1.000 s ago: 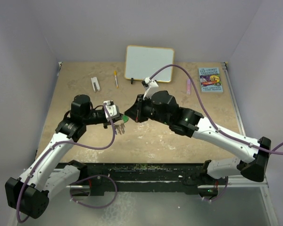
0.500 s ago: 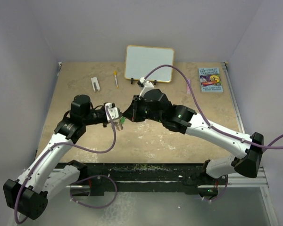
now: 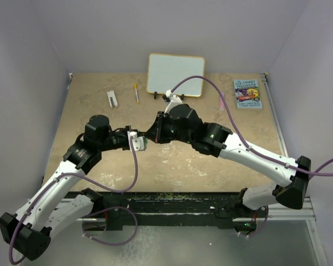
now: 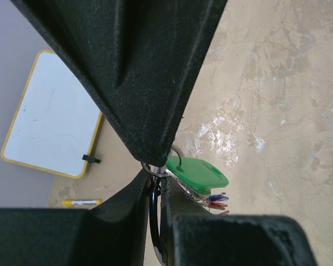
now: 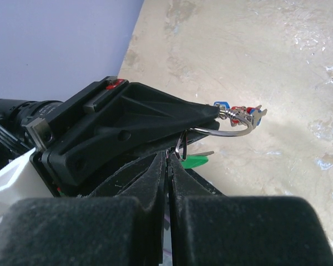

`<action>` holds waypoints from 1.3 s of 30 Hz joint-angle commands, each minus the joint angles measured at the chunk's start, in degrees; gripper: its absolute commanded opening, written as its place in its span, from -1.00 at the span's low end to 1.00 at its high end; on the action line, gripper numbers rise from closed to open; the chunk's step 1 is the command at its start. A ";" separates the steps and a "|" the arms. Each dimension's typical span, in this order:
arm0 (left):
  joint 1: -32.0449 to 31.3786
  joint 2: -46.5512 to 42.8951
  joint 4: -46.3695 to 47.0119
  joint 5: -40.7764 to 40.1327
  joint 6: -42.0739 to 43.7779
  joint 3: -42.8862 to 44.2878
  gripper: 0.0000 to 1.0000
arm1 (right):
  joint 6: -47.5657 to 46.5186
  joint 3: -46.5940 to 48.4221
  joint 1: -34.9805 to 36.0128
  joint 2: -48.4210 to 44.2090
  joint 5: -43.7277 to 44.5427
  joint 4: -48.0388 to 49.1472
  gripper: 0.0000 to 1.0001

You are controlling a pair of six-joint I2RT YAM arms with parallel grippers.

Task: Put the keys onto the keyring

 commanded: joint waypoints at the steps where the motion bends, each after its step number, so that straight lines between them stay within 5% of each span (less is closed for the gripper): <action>1: -1.35 -1.60 1.10 -2.84 3.61 2.01 -0.91 | 1.34 3.30 0.38 -0.93 1.69 -1.08 -1.00; 39: -7.58 -8.23 7.36 -10.26 12.97 -3.27 -0.91 | 4.39 4.78 0.34 -1.56 1.51 -4.50 -1.00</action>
